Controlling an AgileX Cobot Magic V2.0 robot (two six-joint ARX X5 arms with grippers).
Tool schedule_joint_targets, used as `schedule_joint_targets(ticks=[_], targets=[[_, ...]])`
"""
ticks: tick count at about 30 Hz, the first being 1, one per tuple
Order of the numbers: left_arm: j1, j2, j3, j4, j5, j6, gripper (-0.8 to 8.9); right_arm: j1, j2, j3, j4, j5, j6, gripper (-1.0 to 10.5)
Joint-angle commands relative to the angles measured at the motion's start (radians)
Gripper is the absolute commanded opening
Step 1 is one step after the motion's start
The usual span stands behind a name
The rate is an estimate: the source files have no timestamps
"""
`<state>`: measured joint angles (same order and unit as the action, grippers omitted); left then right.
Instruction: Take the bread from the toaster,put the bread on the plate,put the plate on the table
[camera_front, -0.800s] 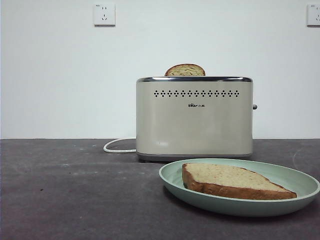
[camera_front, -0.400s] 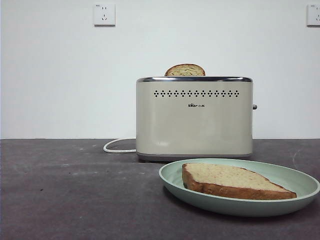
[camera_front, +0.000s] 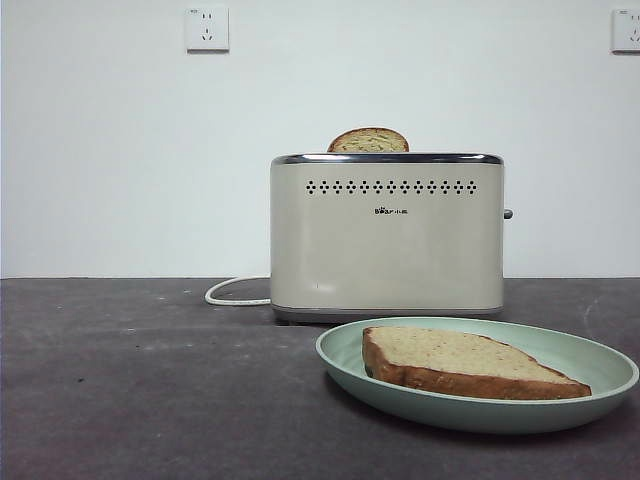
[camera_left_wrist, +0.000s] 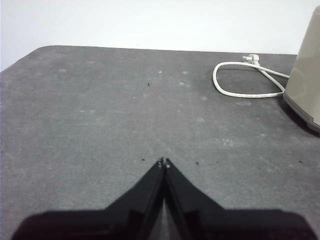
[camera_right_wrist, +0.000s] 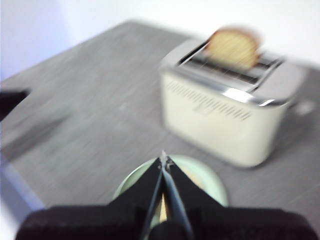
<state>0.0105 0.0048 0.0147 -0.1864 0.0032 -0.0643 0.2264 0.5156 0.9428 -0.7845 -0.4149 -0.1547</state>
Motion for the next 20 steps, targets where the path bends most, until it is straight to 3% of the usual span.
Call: schedule_joint_targets(ticks=[1, 7, 11, 17, 20], targets=[[0.003, -0.003, -0.012, 0.006, -0.001, -0.003, -0.04, -0.053, -0.041, -0.073, 0.073, 0.005, 0.000, 0.0], [0.003, -0.003, -0.012, 0.006, -0.001, -0.003, -0.04, -0.133, -0.190, -0.391, 0.394, 0.007, 0.107, 0.0], [0.003, -0.003, -0.012, 0.006, -0.001, -0.003, -0.04, -0.141, -0.287, -0.599, 0.566, 0.109, 0.140, 0.0], [0.003, -0.003, -0.012, 0.006, -0.001, -0.003, -0.04, -0.141, -0.420, -0.772, 0.597, 0.302, 0.166, 0.0], [0.003, -0.003, -0.012, 0.006, -0.001, -0.003, -0.04, -0.141, -0.468, -0.817, 0.597, 0.345, 0.166, 0.0]])
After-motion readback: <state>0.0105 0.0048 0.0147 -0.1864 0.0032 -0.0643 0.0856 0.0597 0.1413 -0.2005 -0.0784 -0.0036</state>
